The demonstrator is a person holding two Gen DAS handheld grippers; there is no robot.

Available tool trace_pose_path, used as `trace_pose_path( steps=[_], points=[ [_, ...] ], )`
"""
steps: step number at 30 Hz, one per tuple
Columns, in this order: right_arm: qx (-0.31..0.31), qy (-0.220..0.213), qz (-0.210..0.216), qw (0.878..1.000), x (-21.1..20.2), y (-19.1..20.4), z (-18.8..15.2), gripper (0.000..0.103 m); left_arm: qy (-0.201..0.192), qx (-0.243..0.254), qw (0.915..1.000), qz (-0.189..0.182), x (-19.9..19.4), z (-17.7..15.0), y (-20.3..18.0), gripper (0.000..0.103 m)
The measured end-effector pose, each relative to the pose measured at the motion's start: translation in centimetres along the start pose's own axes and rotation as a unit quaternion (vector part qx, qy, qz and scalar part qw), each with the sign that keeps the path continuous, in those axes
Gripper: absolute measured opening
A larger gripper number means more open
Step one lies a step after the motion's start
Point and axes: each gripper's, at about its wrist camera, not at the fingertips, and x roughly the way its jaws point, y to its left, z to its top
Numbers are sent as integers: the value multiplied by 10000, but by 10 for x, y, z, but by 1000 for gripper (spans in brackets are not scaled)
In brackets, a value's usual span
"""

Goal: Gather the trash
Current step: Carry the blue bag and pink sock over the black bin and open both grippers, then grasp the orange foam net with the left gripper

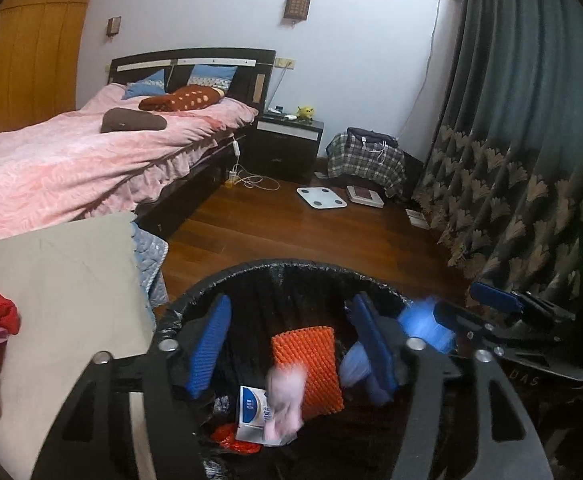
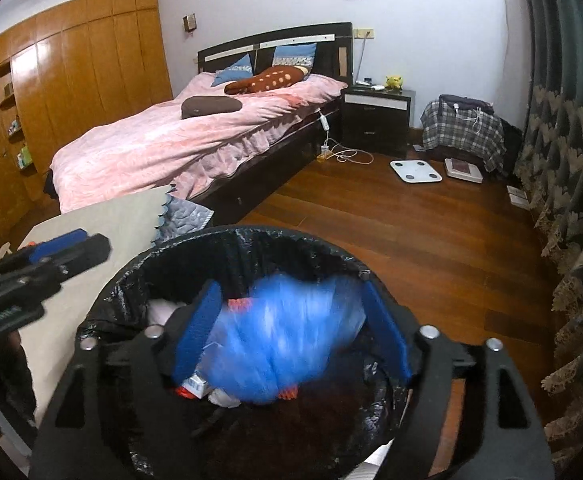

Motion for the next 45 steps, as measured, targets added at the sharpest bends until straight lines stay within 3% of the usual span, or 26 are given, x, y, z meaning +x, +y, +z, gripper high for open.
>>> trace_pose_path(
  steps=[3, 5, 13, 21, 31, 40, 45],
  points=[
    [36, -66, -86, 9999, -2, 0, -1, 90, -67, 6, 9999, 154, -10, 2, 9, 72],
    [136, -125, -102, 9998, -5, 1, -1, 96, -154, -15, 9993, 331, -19, 2, 16, 81],
    [100, -256, 155, 9995, -10, 29, 10, 96, -407, -176, 9928, 1109, -64, -1, 58, 90],
    [-310, -247, 668, 9970, 4, 98, 22, 96, -542, -282, 9801, 1891, -106, -19, 103, 90],
    [-661, -211, 1162, 9908, 25, 176, 37, 96, -642, -532, 9558, 2819, -145, -35, 176, 90],
    [-862, -27, 1382, 9866, 61, 232, 44, 96, -493, -1043, 9404, 3200, -152, -46, 248, 86],
    [-1064, 60, 1412, 9842, 82, 256, 45, 96, -342, -1262, 9374, 3229, -144, -53, 277, 84]
  ],
)
